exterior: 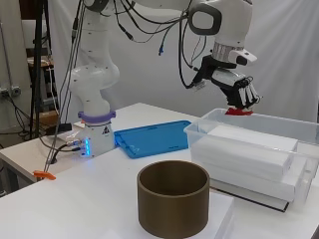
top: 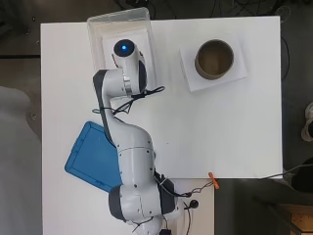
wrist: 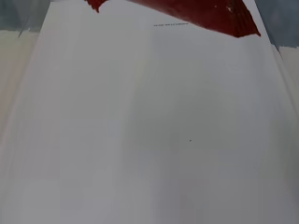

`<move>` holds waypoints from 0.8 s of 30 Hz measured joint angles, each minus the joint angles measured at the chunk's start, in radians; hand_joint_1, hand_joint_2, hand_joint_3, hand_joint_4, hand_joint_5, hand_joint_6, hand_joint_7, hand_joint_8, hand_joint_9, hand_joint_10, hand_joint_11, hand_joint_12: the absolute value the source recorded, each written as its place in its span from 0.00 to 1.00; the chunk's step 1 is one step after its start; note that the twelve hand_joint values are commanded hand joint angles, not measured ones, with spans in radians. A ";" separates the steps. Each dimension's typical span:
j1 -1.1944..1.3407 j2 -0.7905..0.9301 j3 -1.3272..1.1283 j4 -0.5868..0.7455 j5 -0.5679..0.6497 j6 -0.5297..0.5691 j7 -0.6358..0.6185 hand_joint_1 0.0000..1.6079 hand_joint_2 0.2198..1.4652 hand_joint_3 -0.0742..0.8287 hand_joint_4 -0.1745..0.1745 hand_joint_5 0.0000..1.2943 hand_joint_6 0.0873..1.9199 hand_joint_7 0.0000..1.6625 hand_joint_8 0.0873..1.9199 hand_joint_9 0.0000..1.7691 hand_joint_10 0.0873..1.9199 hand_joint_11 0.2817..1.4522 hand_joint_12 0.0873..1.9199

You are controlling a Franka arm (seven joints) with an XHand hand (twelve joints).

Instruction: Teleoperate dual arm-hand system to remove items from a box

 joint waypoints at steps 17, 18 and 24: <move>-0.106 -0.190 -0.327 -0.078 0.260 0.077 -0.402 0.64 0.87 0.09 0.37 0.50 0.77 0.44 0.93 0.58 1.00 0.38 0.91; -0.097 -0.161 -0.359 -0.067 0.245 0.071 -0.390 0.68 0.87 0.09 0.20 0.49 0.74 0.43 0.91 0.56 1.00 0.36 0.91; -0.169 0.048 -0.420 0.119 0.325 0.026 -0.500 0.65 0.88 0.09 0.26 0.48 0.74 0.43 0.98 0.56 1.00 0.35 0.90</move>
